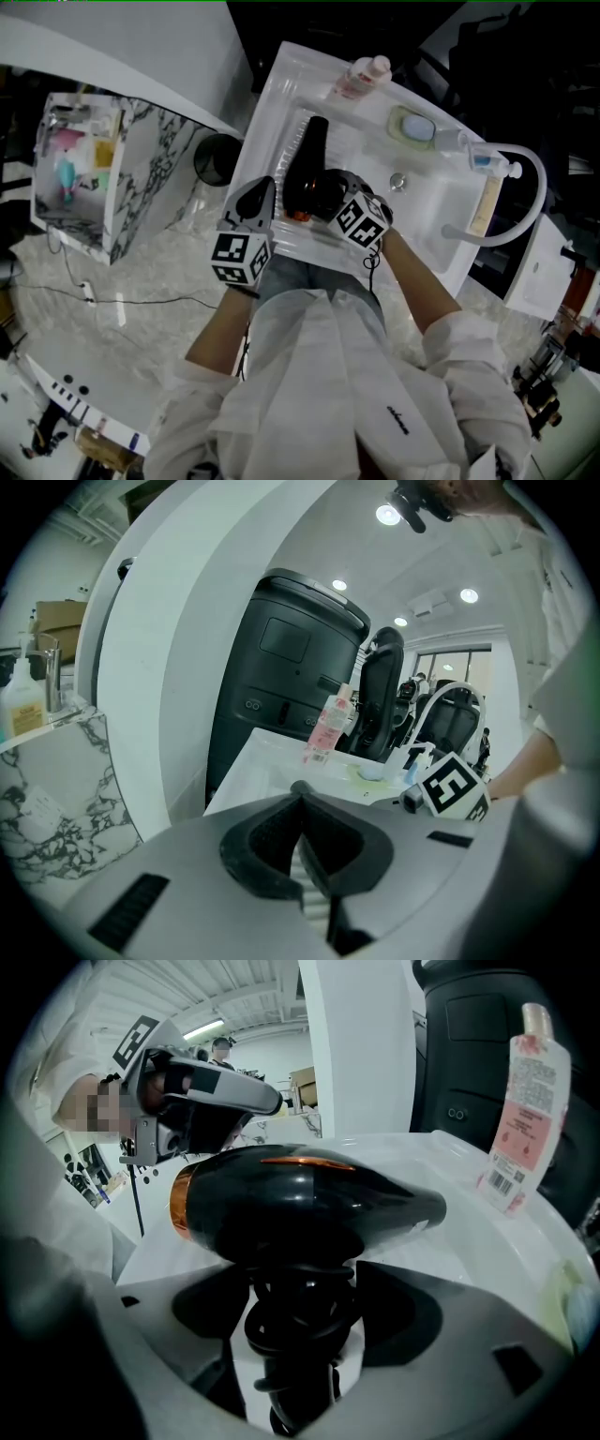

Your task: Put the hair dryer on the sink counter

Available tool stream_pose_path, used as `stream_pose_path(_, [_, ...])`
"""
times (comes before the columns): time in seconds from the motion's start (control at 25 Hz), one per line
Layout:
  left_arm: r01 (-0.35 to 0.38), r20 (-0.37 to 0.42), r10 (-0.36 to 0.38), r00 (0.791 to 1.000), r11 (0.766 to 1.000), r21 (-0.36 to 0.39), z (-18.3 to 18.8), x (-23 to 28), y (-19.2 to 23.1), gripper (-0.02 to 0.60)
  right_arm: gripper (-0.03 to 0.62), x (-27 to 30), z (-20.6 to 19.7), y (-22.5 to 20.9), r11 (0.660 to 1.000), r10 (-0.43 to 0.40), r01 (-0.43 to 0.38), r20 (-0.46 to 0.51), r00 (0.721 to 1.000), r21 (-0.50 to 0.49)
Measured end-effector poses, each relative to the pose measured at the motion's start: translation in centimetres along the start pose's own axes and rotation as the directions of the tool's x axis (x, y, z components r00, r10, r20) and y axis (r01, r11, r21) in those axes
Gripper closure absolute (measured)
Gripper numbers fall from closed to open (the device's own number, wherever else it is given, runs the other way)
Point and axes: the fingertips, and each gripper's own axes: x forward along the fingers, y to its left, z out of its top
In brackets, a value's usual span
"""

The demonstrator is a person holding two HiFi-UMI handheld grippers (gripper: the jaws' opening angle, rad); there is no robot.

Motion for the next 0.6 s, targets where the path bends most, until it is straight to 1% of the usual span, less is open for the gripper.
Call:
stream_pose_path(0.36, [0.011, 0.001, -0.011, 1.000, 1.000, 0.004, 0.4, -0.1, -0.1, 0.554, 0.203, -0.9, -1.2, -0.1, 1.000, 0.002, -0.001, -0.058, 0.998, 0.014])
stream_pose_path(0.48, [0.013, 0.005, -0.013, 1.000, 1.000, 0.006, 0.7, -0.2, -0.2, 0.555, 0.203, -1.8, -1.3, -0.2, 0.999, -0.024, 0.025, -0.041, 0.999, 0.024])
stream_pose_path(0.6, [0.018, 0.011, -0.018, 1.000, 1.000, 0.007, 1.1, -0.5, -0.4, 0.554, 0.203, -3.3, -1.2, -0.4, 0.995, -0.076, 0.076, -0.008, 0.997, 0.068])
